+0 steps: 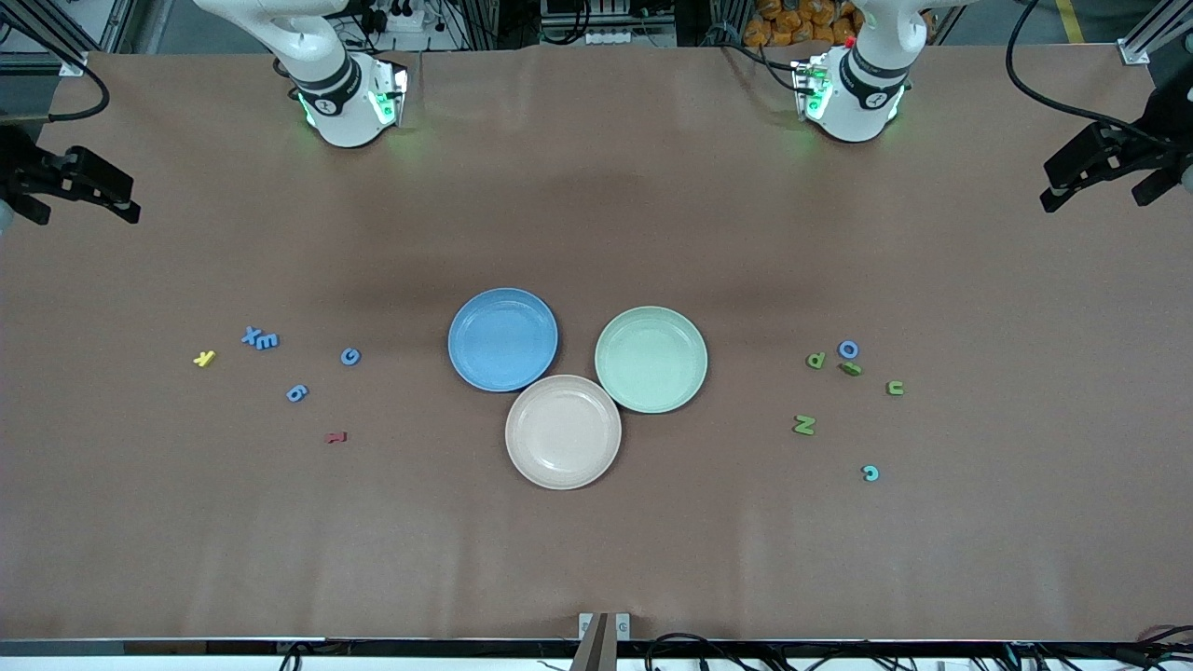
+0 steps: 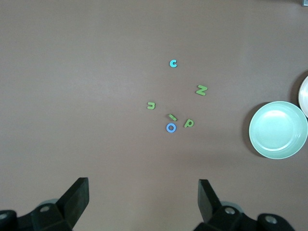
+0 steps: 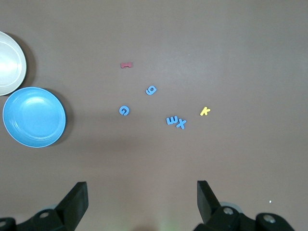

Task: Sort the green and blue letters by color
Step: 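Move both grippers out from rest toward the scattered letters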

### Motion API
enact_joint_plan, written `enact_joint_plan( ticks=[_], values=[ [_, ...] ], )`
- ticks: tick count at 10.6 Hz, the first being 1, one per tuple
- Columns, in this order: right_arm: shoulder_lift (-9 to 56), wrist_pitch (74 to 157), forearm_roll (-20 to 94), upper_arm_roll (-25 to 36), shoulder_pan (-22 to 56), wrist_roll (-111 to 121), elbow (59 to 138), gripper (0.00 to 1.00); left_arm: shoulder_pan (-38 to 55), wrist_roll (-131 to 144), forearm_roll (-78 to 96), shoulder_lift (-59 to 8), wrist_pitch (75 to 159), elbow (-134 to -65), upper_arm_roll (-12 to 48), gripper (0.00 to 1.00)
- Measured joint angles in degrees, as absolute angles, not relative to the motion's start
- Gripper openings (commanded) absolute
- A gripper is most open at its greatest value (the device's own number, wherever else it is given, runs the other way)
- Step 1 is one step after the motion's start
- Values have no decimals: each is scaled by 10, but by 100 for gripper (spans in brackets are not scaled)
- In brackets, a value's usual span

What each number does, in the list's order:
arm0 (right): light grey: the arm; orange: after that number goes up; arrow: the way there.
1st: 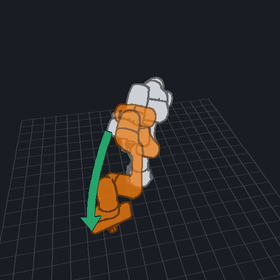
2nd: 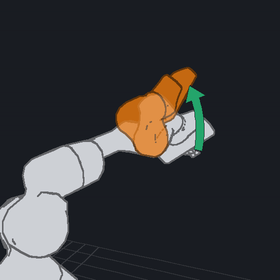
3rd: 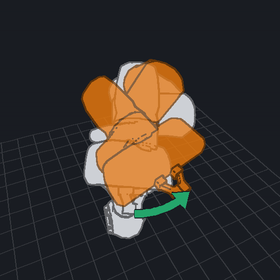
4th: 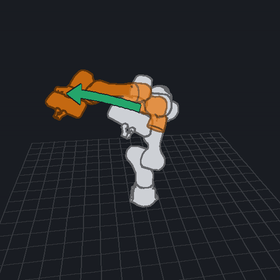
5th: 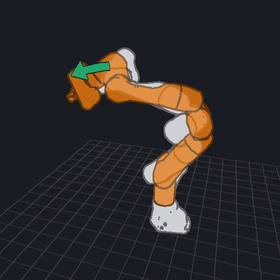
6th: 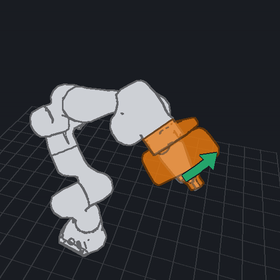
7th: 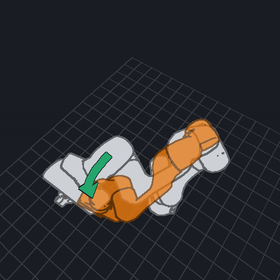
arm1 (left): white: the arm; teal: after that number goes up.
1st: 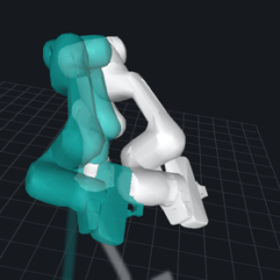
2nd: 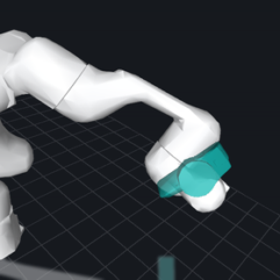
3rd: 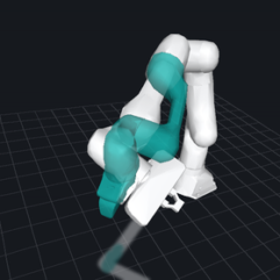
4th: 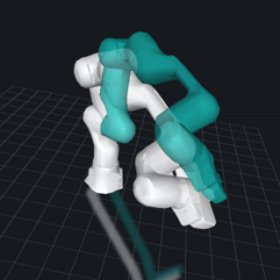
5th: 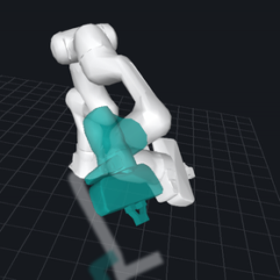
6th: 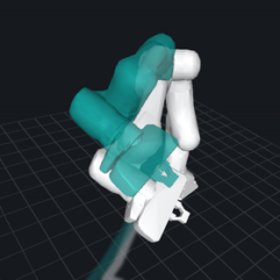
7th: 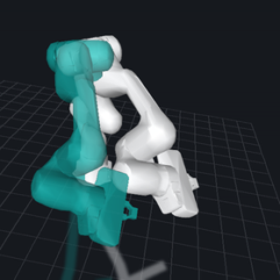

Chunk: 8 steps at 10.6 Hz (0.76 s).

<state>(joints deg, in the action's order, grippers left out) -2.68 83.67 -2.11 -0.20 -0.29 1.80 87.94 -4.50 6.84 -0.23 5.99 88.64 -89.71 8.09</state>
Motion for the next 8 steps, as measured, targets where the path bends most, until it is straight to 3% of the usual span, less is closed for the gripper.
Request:
enact_joint_plan(
  ticks=[5, 8],
  values=[
    [-27, 837, -21, -1, -3, 17, 880, 100, -45, 68, -2, 52, 886, -903, 81, 100],
    [-25, 837, -21, 4, -3, 17, 882, 100, -46, 68, -1, 9, 940, -961, 81, 100]
  ],
)
